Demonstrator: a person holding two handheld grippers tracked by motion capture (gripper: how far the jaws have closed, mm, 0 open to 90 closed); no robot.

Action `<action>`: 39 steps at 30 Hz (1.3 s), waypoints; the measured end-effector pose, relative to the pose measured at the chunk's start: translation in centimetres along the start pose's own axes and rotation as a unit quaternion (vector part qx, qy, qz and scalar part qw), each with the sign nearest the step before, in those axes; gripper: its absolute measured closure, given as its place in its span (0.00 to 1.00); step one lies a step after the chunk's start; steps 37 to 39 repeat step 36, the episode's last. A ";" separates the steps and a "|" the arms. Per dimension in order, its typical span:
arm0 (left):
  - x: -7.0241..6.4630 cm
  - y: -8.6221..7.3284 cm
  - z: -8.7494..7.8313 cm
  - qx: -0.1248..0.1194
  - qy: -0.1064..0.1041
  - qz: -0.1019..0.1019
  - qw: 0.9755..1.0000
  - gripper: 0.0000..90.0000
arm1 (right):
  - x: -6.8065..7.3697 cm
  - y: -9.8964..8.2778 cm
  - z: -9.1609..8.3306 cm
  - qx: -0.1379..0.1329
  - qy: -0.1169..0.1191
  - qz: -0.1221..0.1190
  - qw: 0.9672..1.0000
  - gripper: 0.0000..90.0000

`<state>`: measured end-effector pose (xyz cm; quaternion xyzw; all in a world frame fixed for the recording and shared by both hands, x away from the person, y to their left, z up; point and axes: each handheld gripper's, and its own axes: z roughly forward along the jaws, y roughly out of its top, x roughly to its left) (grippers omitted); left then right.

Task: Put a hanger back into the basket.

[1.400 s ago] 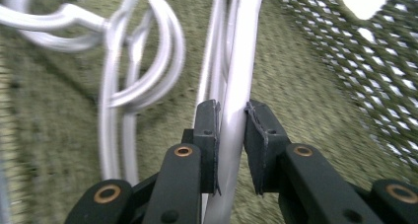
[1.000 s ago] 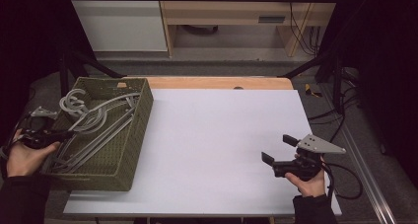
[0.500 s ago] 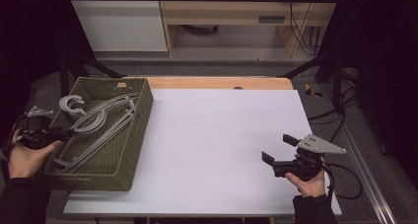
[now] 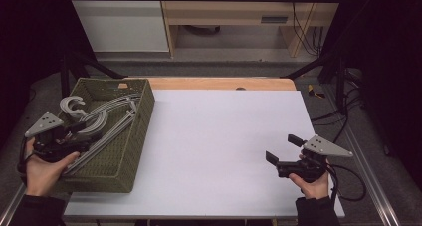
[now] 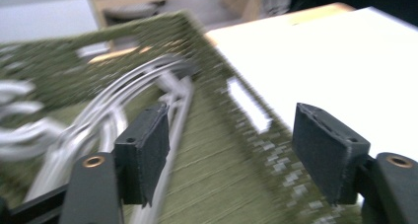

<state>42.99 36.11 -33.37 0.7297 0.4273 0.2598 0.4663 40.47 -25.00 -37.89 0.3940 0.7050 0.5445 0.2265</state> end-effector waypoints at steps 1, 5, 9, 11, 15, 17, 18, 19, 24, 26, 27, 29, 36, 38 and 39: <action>-0.6 0.0 0.1 -0.008 -0.007 -0.002 1.000 0.30 | 0.0 0.0 0.0 -0.002 -0.002 0.000 1.000 0.02; -2.7 0.0 0.5 -0.027 -0.026 0.008 0.999 0.24 | -0.1 0.0 -0.1 -0.002 -0.002 0.001 1.000 0.02; -4.6 -0.2 0.9 -0.037 -0.042 0.014 0.998 0.18 | -0.1 0.0 -0.2 -0.005 -0.004 0.001 1.000 0.02; -5.5 -0.2 1.1 -0.044 -0.053 0.016 0.997 0.16 | -0.2 0.0 -0.3 -0.006 -0.003 0.001 1.000 0.02; -7.2 -0.6 1.4 -0.052 -0.064 0.025 0.996 0.14 | -0.3 0.0 -0.4 -0.007 -0.007 0.002 1.000 0.02; -7.8 -0.9 1.6 -0.052 -0.070 0.027 0.996 0.13 | -0.3 0.0 -0.4 -0.007 -0.008 0.002 1.000 0.01; -8.1 -1.1 1.7 -0.053 -0.070 0.027 0.996 0.13 | -0.4 0.0 -0.5 -0.008 -0.009 0.002 1.000 0.01; -8.3 -1.3 1.8 -0.052 -0.071 0.028 0.996 0.13 | -0.4 0.0 -0.5 -0.008 -0.010 0.001 1.000 0.01; -9.0 -2.3 2.6 -0.042 -0.081 0.026 0.996 0.11 | -0.5 -0.1 -0.7 -0.011 -0.012 0.003 1.000 0.01; -9.1 -2.7 2.8 -0.047 -0.081 0.024 0.995 0.11 | -0.5 -0.1 -0.7 -0.011 -0.012 0.004 1.000 0.01; -9.2 -2.8 2.9 -0.048 -0.082 0.025 0.995 0.11 | -0.6 -0.1 -0.7 -0.011 -0.012 0.004 1.000 0.01; -9.2 -3.2 3.1 -0.048 -0.083 0.025 0.995 0.10 | -0.6 -0.1 -0.8 -0.011 -0.014 0.005 1.000 0.01; -9.1 -3.9 4.0 -0.039 -0.086 0.021 0.995 0.09 | -0.9 -0.3 -0.9 -0.008 -0.014 0.006 1.000 0.01; -9.1 -3.9 4.0 -0.039 -0.086 0.021 0.995 0.09 | -0.9 -0.3 -0.9 -0.008 -0.014 0.006 1.000 0.01; -9.1 -3.9 4.0 -0.039 -0.086 0.021 0.995 0.09 | -0.9 -0.3 -0.9 -0.008 -0.014 0.006 1.000 0.01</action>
